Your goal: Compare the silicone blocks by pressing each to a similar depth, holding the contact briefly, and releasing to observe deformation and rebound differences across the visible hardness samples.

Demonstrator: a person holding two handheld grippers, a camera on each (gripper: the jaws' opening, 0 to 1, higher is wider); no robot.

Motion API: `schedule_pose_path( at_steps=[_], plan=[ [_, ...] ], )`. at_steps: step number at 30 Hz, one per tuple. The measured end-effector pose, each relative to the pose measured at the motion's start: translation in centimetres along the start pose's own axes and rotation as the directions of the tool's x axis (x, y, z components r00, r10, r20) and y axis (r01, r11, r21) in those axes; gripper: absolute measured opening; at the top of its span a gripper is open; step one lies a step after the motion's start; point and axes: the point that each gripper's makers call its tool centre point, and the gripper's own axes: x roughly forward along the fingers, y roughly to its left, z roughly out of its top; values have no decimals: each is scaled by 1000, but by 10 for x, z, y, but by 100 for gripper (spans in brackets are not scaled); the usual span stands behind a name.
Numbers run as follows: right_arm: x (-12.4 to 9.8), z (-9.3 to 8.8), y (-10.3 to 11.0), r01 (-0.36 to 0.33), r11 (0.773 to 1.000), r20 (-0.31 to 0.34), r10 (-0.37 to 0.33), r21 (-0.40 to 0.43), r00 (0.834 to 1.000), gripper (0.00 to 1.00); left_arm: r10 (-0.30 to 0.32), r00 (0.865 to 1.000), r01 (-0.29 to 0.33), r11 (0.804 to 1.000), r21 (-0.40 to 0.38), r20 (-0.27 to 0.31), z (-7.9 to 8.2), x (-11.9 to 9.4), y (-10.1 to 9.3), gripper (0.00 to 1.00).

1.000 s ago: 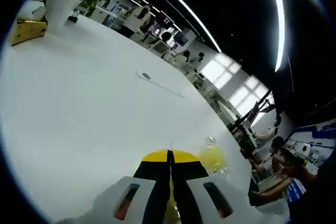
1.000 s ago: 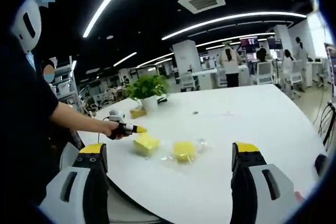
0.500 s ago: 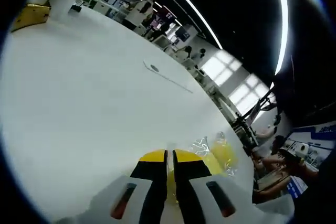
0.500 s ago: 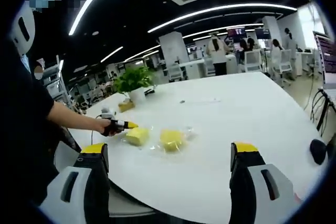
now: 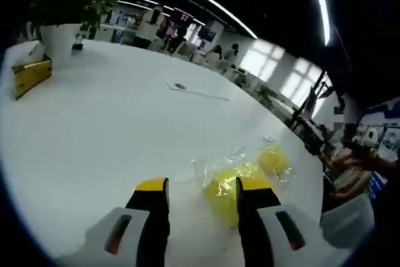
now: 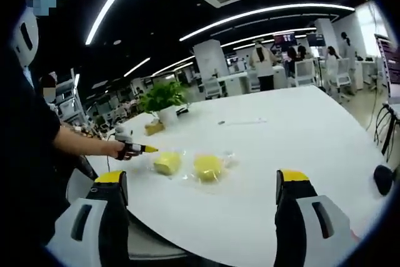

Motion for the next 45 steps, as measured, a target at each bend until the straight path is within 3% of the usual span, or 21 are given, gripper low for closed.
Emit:
schedule_pose_path(
  at_steps=[2, 4, 7, 10, 13, 14, 15, 18, 20, 23, 25, 29, 34, 35, 38, 40, 43, 45],
  plan=[
    [0, -1, 0, -6, 1000, -3, 6, -9, 1000, 92, -1, 999, 2, 1000, -30, 32, 5, -8, -5, 55],
    [0, 0, -1, 0, 1000, 0, 0, -4, 1000, 92, -5, 999, 6, 1000, -11, 53, 10, -17, -14, 66],
    [2, -3, -2, -8, 1000, -5, 8, -5, 1000, 91, -7, 996, -3, 994, 111, 94, 24, -31, -31, 72],
    [5, -9, 1, -31, 997, -45, 28, -73, 999, 86, -67, 990, 45, 983, 178, 123, 31, -41, -59, 81],
    [9, -20, 1, -54, 996, -95, 47, -73, 994, 86, -113, 991, 88, 951, 298, 69, 19, -55, -87, 84],
    [10, -19, 1, -49, 996, -89, 43, -72, 995, 86, -97, 994, 80, 944, 321, 39, 12, -57, -88, 87],
    [9, -17, 2, -51, 996, -80, 45, -77, 996, 86, -64, 998, 59, 924, 379, -1, 2, -62, -86, 94],
    [10, -12, 3, -43, 995, -50, 39, -87, 998, 88, -75, 996, 87, 895, 437, -45, -16, -74, -94, 99],
    [11, -10, 2, -37, 993, -42, 33, -114, 999, 88, -85, 996, 93, 896, 434, -39, -21, -84, -102, 99],
    [12, -26, -4, -34, 984, -133, 11, -177, 991, 88, -92, 995, 94, 879, 468, -26, -19, -96, -113, 99],
    [14, -30, -5, -39, 976, -149, 6, -215, 989, 90, -114, 994, 99, 881, 463, 3, -14, -105, -122, 99],
    [16, -25, 4, -60, 977, -123, 35, -205, 992, 91, -168, 985, 135, 894, 427, 40, -11, -124, -140, 99],
    [17, -19, 5, -71, 978, -74, 57, -194, 996, 92, -177, 983, 138, 879, 457, 43, -15, -137, -148, 99],
    [17, -20, 4, -71, 979, -77, 56, -194, 995, 92, -174, 984, 137, 880, 455, 39, -17, -139, -149, 99],
    [14, -39, -4, -61, 988, -181, 35, -142, 983, 90, -198, 979, 163, 899, 406, 46, -23, -143, -156, 99],
    [13, -37, -7, -52, 982, -165, 22, -181, 986, 90, -225, 974, 207, 909, 361, 8, -33, -144, -162, 99],
    [12, -34, -5, -58, 979, -153, 28, -195, 988, 92, -201, 980, 184, 897, 402, 1, -38, -147, -161, 99],
    [12, -35, -5, -62, 974, -159, 28, -216, 987, 91, -196, 980, 172, 901, 397, 20, -36, -150, -159, 99]
  ],
)
